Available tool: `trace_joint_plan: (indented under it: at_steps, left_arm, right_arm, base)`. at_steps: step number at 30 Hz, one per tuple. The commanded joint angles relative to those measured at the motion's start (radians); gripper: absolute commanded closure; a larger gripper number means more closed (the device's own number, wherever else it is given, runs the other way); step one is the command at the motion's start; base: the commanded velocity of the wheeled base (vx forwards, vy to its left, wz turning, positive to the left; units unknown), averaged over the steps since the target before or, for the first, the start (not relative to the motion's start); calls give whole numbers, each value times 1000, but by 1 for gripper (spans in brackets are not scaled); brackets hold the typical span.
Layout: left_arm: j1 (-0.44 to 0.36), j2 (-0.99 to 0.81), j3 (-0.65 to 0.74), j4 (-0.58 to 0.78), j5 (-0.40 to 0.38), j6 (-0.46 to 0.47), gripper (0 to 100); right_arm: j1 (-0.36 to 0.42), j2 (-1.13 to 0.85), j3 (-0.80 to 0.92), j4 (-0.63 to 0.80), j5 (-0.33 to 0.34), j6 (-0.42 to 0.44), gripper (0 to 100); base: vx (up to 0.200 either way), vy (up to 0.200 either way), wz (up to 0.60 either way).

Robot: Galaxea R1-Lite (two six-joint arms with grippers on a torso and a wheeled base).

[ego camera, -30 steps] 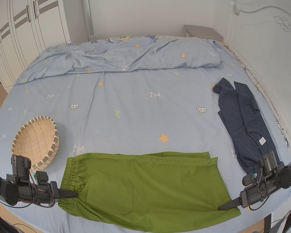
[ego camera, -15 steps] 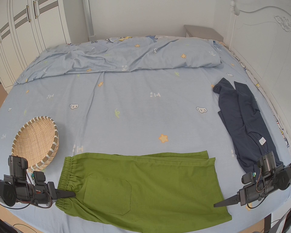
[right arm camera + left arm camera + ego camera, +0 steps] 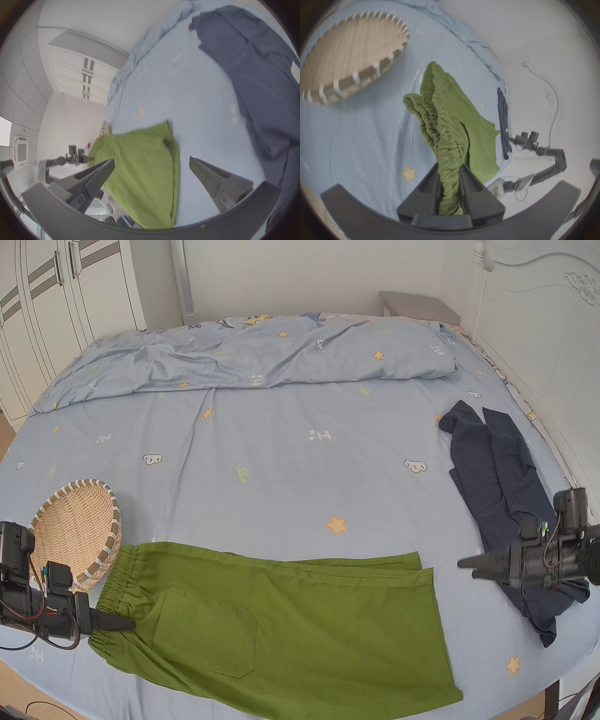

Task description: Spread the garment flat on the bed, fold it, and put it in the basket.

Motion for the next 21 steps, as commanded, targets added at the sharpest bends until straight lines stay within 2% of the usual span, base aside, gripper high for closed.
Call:
trace_joint_plan:
  at_steps: [1,6,9,14,16,17,19,21]
  left_arm:
    - [64,-61,-98,86,2,149,100]
    - [77,-60,-73,114,10,267,100]
    - [71,-61,-85,114,16,269,100]
    - [30,-116,-170,157,68,260,100]
    - [-53,-141,-214,225,113,258,100]
    - [-53,-141,-214,225,113,258,100]
    - [-168,-166,-247,266,157,251,100]
    - [-249,-170,-260,275,179,234,100]
  right_arm:
    - [2,-78,-154,2,-14,96,0]
    - [5,-99,-160,39,-15,96,0]
    - [8,-109,-162,45,-15,96,0]
    - [32,-127,-154,48,-17,98,0]
    - [37,-133,-154,57,-17,98,0]
    - [37,-133,-154,57,-17,98,0]
    - [38,-141,-154,60,-17,98,0]
    - [38,-142,-152,60,-17,98,0]
  base:
    - [0,0,0]
    - [0,0,0]
    - [0,0,0]
    - [0,0,0]
    - [0,0,0]
    - [0,0,0]
    - [0,0,0]
    - [0,0,0]
